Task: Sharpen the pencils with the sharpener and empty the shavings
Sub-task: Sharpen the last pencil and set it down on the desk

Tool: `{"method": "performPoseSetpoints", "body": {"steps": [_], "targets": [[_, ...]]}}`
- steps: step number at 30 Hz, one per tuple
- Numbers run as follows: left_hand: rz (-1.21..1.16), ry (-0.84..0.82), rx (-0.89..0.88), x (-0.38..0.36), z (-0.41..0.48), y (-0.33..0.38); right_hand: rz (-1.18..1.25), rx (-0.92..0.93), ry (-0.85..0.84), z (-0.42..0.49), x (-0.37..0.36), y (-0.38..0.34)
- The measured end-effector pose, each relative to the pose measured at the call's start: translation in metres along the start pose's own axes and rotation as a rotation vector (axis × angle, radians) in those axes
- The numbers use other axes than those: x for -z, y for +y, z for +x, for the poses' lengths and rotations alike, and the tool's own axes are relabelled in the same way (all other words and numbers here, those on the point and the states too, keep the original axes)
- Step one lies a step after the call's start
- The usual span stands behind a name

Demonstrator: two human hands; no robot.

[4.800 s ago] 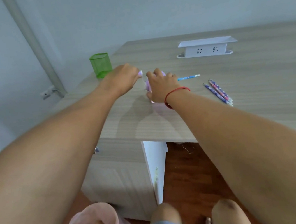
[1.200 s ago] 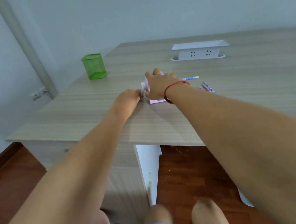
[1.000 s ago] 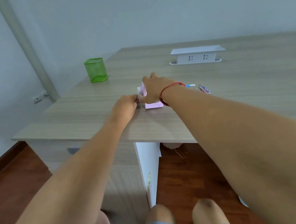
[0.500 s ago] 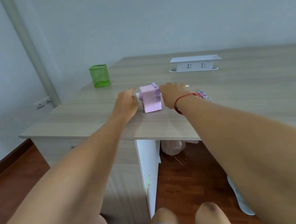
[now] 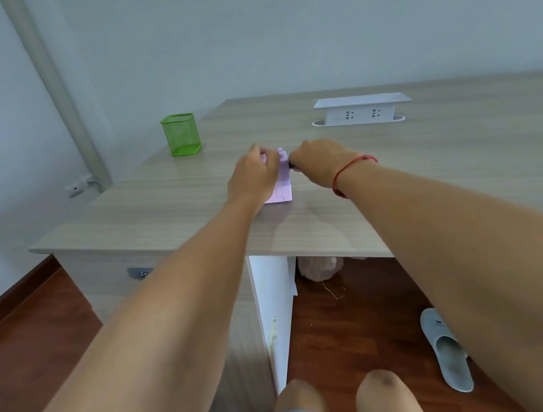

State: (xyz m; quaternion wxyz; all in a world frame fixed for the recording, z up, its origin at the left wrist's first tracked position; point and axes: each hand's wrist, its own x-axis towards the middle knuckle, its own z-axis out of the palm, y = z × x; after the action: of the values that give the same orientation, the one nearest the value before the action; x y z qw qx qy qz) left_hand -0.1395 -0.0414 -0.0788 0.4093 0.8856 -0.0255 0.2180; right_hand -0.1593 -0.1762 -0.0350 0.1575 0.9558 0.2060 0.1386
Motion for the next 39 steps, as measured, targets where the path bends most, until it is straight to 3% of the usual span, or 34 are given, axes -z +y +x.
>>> {"method": "performPoseSetpoints", "body": {"steps": [5, 10, 14, 22, 31, 39], "targets": [[-0.004, 0.005, -0.058, 0.000, 0.000, -0.003, -0.065, 0.033, 0.024, -0.012, -0.002, 0.013], [-0.026, 0.054, -0.040, -0.004, 0.001, -0.003, -0.085, -0.187, -0.037, -0.055, -0.006, 0.071], [-0.012, 0.157, -0.041, -0.015, -0.005, 0.003, 0.039, -0.256, -0.045, -0.063, -0.011, 0.071], [-0.052, 0.196, -0.083, -0.015, -0.016, 0.002, 0.163, -0.302, 0.028, -0.046, -0.013, 0.059], [-0.050, 0.286, -0.126, -0.021, -0.019, -0.005, 0.471, -0.599, -0.020, -0.055, -0.038, 0.082], [-0.026, 0.313, -0.156, -0.023, -0.016, -0.006, 0.550, -0.578, -0.004, -0.038, -0.049, 0.068]]}}
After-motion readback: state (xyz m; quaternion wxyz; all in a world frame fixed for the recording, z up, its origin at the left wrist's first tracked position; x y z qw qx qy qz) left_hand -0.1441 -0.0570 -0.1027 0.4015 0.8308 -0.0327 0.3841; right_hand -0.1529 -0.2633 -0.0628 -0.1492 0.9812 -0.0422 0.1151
